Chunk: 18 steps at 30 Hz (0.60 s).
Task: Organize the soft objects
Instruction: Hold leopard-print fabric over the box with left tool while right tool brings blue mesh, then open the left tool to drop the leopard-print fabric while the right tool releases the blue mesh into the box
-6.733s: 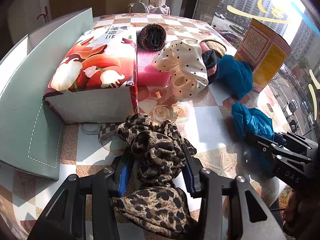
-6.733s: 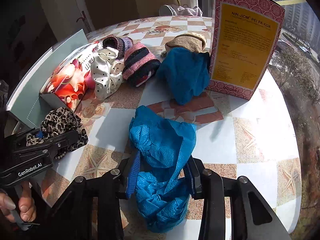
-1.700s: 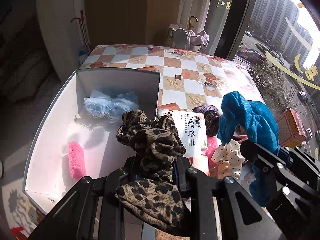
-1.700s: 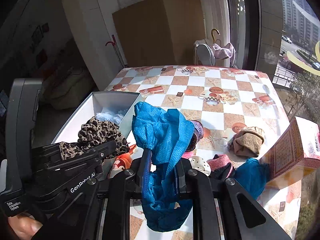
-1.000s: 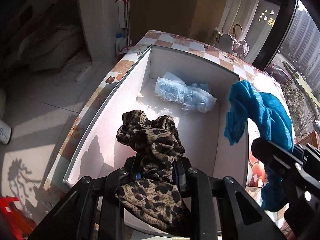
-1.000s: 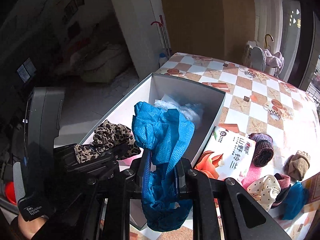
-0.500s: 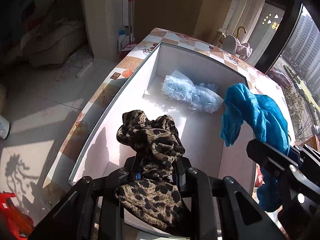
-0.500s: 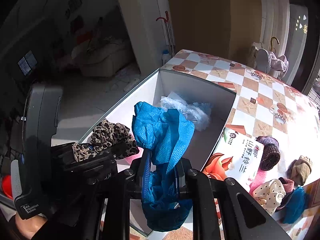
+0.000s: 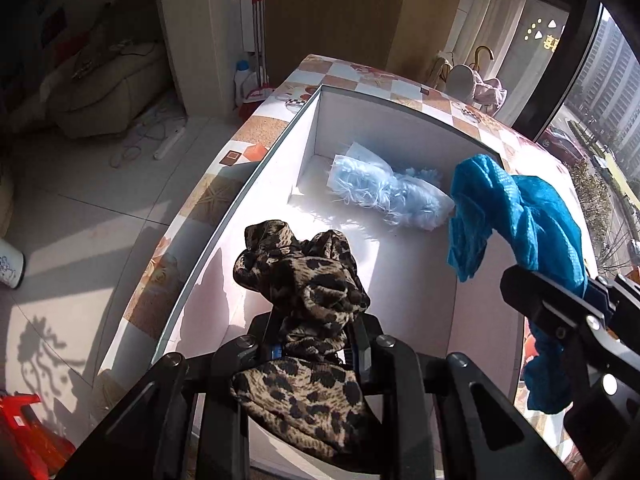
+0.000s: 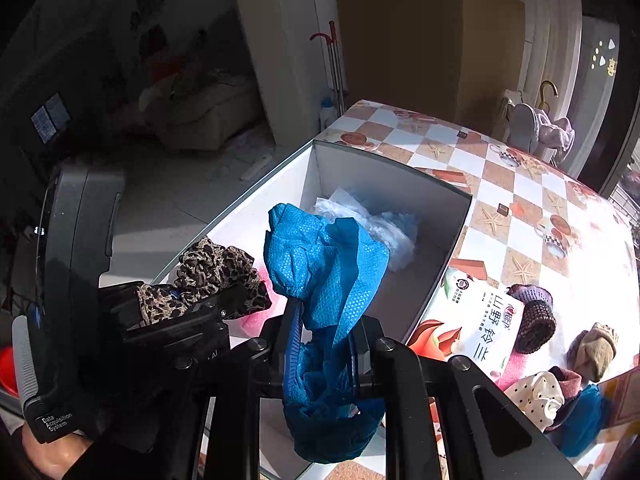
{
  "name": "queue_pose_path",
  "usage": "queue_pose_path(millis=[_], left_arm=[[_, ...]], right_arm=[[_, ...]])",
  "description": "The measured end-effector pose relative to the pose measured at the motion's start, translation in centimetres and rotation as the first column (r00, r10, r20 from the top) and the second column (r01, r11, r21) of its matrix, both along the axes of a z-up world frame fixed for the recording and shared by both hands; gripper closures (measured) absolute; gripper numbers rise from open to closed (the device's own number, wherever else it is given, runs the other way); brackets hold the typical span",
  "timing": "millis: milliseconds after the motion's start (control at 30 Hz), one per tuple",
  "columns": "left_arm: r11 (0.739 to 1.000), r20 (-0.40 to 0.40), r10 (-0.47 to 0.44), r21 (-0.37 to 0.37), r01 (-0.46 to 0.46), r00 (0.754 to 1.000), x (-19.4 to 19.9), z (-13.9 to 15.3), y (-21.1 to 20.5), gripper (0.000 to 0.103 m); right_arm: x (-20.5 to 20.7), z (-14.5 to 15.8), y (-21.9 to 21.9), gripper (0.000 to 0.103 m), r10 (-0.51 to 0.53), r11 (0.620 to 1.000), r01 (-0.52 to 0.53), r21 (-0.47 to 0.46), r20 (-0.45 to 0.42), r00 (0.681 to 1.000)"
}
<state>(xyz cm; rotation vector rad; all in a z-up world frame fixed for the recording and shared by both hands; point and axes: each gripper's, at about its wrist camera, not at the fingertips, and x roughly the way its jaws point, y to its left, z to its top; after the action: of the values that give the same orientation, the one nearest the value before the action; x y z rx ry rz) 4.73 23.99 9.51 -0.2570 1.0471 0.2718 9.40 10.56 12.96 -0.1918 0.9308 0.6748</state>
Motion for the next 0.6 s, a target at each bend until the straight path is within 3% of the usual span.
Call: queue_pose_path(millis=[600], left_arm=[[1.000, -0.033, 0.000, -0.011, -0.001, 0.999, 0.8, -1.1, 0.5, 0.077]], right_arm=[[1.5, -0.2, 0.4, 0.082, -0.009, 1.000, 0.010, 0.012, -0.026, 1.000]])
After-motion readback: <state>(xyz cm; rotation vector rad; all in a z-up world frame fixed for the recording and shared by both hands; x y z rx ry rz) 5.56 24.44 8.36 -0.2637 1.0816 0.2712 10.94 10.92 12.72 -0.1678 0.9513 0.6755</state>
